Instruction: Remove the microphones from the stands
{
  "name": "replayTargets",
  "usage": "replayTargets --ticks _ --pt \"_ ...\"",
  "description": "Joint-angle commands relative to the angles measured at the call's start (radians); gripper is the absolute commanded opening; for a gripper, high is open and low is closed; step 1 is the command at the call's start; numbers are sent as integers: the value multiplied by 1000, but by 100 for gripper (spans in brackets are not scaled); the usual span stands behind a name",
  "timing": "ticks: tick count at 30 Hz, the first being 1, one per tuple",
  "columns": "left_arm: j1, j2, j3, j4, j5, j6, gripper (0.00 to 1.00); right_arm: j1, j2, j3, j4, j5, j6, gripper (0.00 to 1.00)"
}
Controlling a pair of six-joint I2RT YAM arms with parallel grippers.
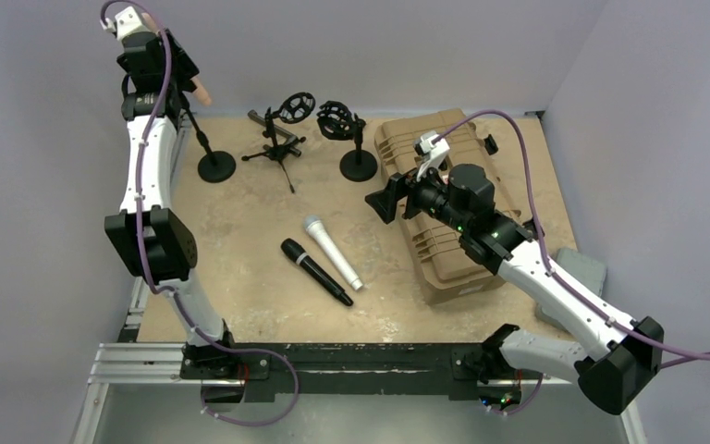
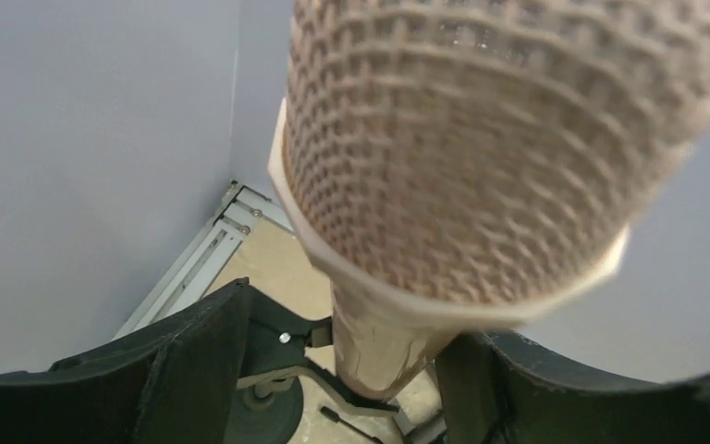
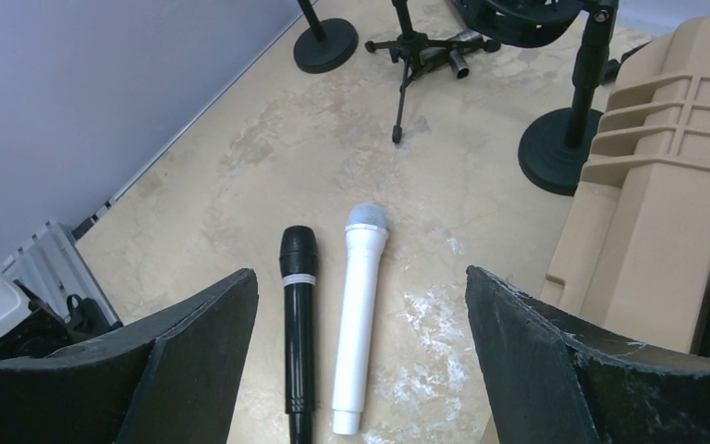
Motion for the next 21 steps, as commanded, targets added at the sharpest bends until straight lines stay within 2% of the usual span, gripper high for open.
replayTargets --ticks 1,9,14,16,20,21 --pt "7 10 51 136 30 36 61 -2 10 40 6 32 -16 81" --pt "5 -56 -14 147 18 100 31 -1 35 54 0 31 -15 81" --pt "5 -148 -46 65 -14 119 17 -3 53 61 4 28 -14 81" --pt "5 -199 -85 58 -14 122 14 -2 58 62 6 32 -15 81" --pt "3 -306 -176 27 -40 104 0 -2 67 65 7 29 -9 81" --pt "2 -336 -204 19 -43 93 0 -2 68 66 7 27 -8 81"
